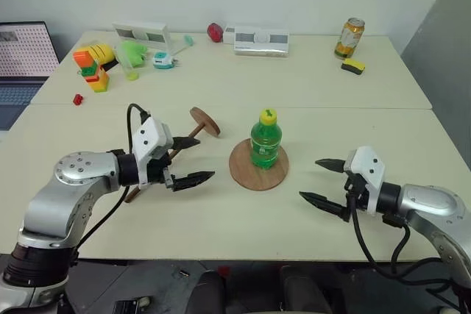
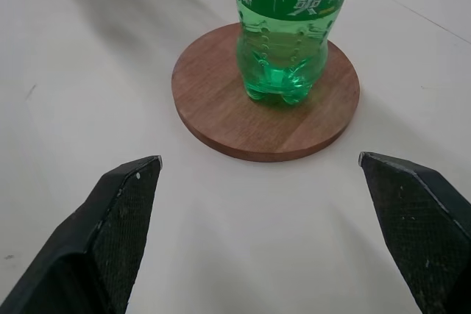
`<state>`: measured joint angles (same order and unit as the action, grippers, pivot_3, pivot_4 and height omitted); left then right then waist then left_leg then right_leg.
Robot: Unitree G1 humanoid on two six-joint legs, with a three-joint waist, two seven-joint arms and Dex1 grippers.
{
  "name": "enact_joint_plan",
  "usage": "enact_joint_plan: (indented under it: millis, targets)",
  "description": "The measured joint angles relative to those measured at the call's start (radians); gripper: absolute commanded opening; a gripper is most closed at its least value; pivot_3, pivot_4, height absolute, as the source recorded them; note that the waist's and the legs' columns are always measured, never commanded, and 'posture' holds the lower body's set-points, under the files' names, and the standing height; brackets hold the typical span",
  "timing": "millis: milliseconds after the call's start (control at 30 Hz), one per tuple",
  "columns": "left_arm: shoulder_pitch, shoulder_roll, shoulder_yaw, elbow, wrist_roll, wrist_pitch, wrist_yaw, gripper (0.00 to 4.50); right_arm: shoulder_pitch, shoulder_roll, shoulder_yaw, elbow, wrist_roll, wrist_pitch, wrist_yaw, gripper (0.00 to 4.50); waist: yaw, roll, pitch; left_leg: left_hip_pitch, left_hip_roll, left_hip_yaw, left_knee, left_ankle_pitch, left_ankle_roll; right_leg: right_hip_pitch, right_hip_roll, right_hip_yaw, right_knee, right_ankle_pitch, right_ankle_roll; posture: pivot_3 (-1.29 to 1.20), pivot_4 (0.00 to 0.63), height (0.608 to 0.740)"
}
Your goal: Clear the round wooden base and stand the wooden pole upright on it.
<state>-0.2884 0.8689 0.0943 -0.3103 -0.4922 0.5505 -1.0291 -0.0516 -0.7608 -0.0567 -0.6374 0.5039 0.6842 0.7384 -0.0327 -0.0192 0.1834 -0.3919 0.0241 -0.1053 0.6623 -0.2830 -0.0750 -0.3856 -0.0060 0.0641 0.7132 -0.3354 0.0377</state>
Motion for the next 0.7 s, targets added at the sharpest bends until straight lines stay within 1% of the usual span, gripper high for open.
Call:
enact_joint_plan:
  millis: [133,233,367,467,600,700]
  targets:
    - [-0.069,0.039,0.005,0.008,0.038,0.012,0.044,4.49,-0.013,0.001,-0.009,-0.023,0.033,0.022,-0.01,4.5,0.0,0.0,0.0,0.0,0.0,0.0,0.0,0.0,0.0,0.0,0.0,0.0,0.0,0.0,0.0,0.0,0.15,0.74]
    - [-0.08,0.064,-0.006,0.026,0.069,0.01,0.046,4.49,-0.036,-0.001,-0.041,-0.037,0.07,0.059,-0.027,4.5,-0.002,0.0,0.0,0.0,0.0,0.0,0.0,0.0,0.0,0.0,0.001,0.0,0.0,0.0,0.0,0.0,0.15,0.74]
    - [-0.126,0.157,-0.113,0.066,0.157,0.017,-0.008,4.49,-0.059,-0.014,-0.032,-0.065,0.077,0.11,-0.05,4.5,-0.001,0.0,0.0,0.0,0.0,0.0,0.0,0.0,0.0,0.0,0.002,0.0,0.0,0.0,0.0,0.0,0.15,0.74]
    - [-0.229,0.192,-0.207,0.115,0.203,0.142,-0.029,4.49,-0.056,-0.016,-0.009,-0.086,0.078,0.117,-0.051,4.5,0.0,0.0,0.0,-0.001,0.0,-0.001,0.0,0.0,0.0,0.0,0.002,-0.001,0.0,0.0,0.0,0.0,0.15,0.74]
    - [-0.339,0.193,-0.28,0.185,0.221,0.26,-0.059,4.49,-0.056,-0.015,0.008,-0.104,0.078,0.122,-0.056,4.5,-0.002,0.0,0.0,-0.002,0.0,-0.001,0.0,0.0,0.0,-0.001,0.002,-0.002,0.0,0.0,0.0,0.0,0.15,0.74]
    - [-0.428,0.156,-0.298,0.224,0.227,0.267,-0.077,4.49,-0.066,-0.006,0.025,-0.107,0.078,0.121,-0.062,4.5,-0.001,0.0,0.0,-0.002,0.0,-0.001,0.001,0.0,0.0,-0.001,0.002,-0.002,0.0,0.0,0.0,0.0,0.15,0.74]
